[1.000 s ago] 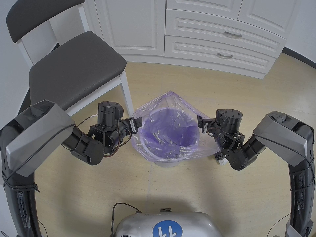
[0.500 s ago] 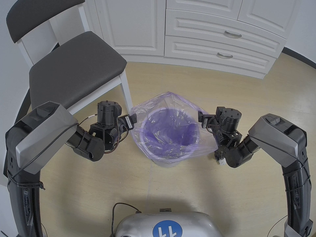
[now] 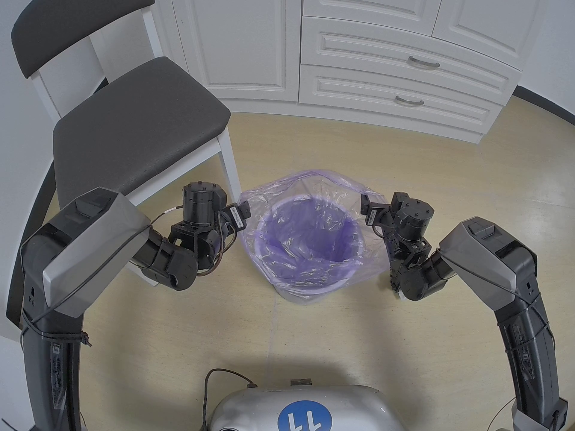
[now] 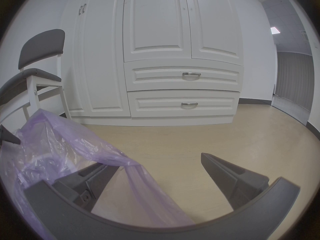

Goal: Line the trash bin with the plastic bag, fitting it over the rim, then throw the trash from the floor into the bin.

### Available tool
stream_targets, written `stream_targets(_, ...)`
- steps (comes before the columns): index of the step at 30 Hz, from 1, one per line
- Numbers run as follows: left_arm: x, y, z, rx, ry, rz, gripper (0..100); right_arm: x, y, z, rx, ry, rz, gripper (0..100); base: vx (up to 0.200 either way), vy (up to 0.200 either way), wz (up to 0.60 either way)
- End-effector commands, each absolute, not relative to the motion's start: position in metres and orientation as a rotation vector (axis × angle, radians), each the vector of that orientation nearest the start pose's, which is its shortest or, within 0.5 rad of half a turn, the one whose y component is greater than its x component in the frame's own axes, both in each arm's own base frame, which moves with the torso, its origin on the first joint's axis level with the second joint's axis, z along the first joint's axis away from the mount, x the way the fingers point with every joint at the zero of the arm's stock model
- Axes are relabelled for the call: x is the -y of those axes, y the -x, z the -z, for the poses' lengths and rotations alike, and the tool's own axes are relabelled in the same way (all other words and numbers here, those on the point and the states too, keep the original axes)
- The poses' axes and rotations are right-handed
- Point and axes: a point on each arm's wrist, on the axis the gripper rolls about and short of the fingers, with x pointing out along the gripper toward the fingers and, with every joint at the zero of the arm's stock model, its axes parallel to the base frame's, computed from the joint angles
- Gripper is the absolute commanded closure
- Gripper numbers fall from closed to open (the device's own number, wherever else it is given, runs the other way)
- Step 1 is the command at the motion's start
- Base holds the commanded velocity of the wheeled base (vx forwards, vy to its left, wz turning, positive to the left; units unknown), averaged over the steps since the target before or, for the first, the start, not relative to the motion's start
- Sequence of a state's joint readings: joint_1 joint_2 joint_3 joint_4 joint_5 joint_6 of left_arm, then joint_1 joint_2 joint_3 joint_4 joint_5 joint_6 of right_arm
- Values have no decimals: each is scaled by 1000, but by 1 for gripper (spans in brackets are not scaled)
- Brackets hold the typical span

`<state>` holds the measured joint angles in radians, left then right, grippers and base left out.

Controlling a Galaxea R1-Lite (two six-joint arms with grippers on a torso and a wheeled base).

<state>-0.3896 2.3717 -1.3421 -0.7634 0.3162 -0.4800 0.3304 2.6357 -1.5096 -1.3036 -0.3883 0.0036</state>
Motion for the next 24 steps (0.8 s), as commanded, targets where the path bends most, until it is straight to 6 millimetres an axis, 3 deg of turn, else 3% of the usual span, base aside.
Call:
stream_targets(1, 175, -446, -65, -242, 406, -22, 0, -158, -488, -16, 154, -71, 57, 0, 0, 0, 0)
stream_targets(7, 177, -455, -60, -219, 409, -55, 0, -164, -497, -3, 166, -110, 51, 0, 0, 0, 0)
stream_targets(16, 178, -458, -57, -217, 430, -58, 0, -158, -501, -7, 185, -131, 62, 0, 0, 0, 0)
stream_targets(24, 174, -463, -46, -229, 423, -74, 0, -155, -503, 3, 161, -119, 67, 0, 0, 0, 0)
